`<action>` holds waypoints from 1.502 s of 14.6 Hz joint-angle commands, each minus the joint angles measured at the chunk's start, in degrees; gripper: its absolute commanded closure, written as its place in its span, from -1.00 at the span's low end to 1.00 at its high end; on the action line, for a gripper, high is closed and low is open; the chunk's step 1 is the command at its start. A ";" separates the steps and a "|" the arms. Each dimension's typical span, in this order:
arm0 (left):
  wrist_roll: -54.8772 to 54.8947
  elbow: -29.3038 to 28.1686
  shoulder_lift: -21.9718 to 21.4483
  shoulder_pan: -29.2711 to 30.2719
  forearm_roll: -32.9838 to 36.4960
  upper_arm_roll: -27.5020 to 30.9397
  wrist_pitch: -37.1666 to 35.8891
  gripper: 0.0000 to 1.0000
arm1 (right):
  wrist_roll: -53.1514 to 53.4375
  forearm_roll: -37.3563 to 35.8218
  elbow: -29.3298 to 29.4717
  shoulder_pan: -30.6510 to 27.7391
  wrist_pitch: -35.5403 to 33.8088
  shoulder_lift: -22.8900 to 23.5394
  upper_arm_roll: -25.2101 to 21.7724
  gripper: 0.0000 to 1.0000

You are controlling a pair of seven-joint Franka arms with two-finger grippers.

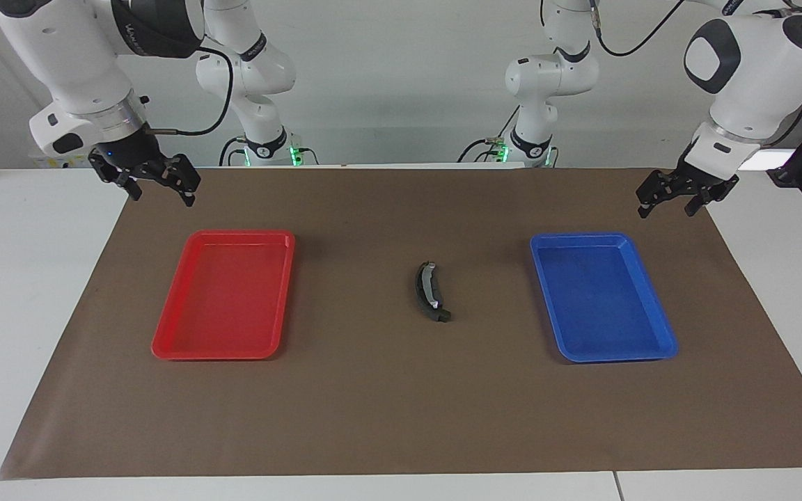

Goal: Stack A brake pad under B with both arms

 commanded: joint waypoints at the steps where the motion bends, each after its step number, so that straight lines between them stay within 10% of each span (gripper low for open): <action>1: -0.40 -1.14 -1.01 0.53 -0.67 -0.15 0.20 -0.97 | -1.70 -0.24 -0.71 -0.25 -0.79 -1.19 -0.21 -1.00; 22: -0.40 -1.14 -1.01 0.53 -0.67 -0.15 0.20 -0.97 | -1.70 -1.82 1.84 1.07 -4.40 -2.42 0.76 -1.00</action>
